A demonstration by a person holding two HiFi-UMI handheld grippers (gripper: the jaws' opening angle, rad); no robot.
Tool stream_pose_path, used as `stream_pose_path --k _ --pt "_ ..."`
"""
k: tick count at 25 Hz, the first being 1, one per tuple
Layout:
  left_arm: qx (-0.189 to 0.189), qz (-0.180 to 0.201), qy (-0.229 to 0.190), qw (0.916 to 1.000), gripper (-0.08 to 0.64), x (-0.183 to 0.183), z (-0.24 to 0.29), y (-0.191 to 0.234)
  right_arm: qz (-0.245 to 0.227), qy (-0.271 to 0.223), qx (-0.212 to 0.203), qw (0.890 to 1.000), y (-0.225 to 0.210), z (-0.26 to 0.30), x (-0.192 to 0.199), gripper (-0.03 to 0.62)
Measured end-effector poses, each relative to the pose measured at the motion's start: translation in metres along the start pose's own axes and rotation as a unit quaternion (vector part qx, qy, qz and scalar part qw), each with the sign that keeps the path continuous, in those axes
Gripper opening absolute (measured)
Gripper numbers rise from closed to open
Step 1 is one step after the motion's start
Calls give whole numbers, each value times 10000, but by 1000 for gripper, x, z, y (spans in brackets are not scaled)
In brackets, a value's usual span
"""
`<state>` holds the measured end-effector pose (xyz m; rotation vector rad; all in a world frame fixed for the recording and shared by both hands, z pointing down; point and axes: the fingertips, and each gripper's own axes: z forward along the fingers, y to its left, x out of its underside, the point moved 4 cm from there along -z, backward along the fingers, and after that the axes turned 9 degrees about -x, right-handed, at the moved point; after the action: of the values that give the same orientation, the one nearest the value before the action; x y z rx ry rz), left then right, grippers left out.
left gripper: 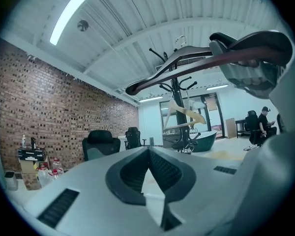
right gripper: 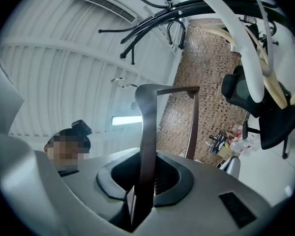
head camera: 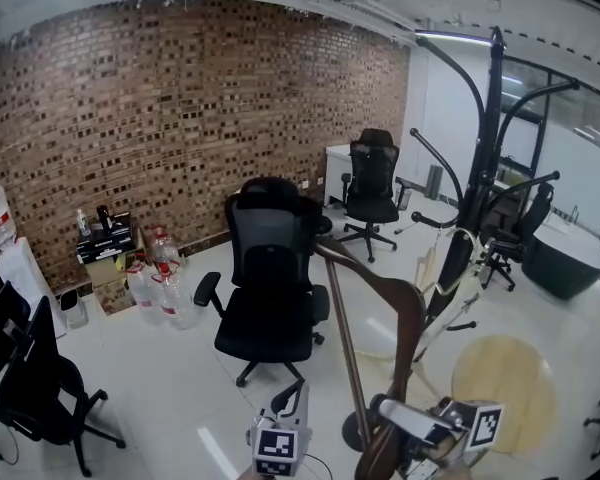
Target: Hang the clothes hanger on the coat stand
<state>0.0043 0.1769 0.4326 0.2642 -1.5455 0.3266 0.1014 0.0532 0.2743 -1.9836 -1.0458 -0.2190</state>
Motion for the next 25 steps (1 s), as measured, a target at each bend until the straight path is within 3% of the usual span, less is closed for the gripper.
stream_pose_path --k 9,19,25 --pt "73 75 30 9999 18 -2 67 5 12 -110 -92 9999 -38 -2 -42 43" --pt "915 126 -160 9956 18 -10 100 137 -424 -660 227 9967 -121 107 -13 43" --pt "1417 57 -127 9898 18 -3 122 171 -748 -1004 531 9907 -155 138 -17 43"
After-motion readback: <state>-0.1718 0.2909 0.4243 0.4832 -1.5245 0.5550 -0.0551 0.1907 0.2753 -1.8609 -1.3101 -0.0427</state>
